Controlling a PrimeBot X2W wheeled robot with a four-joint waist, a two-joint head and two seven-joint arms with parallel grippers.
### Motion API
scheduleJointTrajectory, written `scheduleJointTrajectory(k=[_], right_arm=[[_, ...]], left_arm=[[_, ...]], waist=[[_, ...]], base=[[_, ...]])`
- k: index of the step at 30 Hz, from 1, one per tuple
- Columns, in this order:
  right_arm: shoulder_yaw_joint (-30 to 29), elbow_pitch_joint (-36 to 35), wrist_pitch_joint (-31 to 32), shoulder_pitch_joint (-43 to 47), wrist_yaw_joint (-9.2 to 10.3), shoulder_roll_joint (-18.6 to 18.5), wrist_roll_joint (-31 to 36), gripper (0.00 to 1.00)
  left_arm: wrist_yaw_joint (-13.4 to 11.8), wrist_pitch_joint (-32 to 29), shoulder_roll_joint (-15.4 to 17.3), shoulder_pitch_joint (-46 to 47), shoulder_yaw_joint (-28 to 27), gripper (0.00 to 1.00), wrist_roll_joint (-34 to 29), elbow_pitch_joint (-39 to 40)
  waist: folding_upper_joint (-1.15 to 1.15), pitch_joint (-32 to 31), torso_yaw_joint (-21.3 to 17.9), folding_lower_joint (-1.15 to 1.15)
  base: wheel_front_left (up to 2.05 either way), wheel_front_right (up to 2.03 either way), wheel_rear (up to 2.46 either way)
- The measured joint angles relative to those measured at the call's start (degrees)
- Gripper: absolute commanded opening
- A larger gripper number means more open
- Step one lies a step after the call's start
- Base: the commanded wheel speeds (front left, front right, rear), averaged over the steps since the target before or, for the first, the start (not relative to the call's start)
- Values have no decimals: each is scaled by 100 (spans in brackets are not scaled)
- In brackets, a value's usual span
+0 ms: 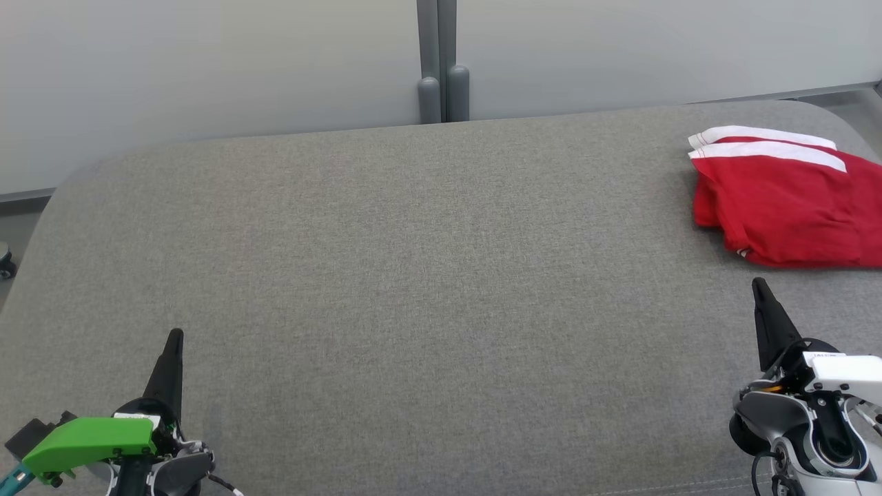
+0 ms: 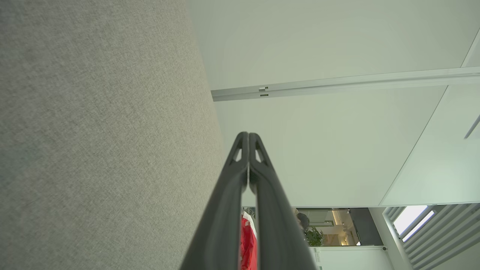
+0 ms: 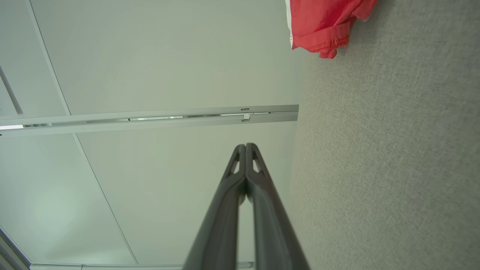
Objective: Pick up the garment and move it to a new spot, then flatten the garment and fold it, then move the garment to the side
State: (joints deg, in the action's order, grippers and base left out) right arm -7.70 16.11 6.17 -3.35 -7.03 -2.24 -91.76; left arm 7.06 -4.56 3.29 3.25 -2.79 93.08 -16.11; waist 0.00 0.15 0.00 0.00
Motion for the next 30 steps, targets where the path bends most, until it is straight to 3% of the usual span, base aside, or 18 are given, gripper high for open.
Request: scheduleJointTrajectory(k=[30], right_arm=[[0,-2,0,0,0,0,0,0]], left_arm=[[0,-1,-8,1,-14,0,0,7]], waist=[[0,1,0,0]], base=[[0,0,0]])
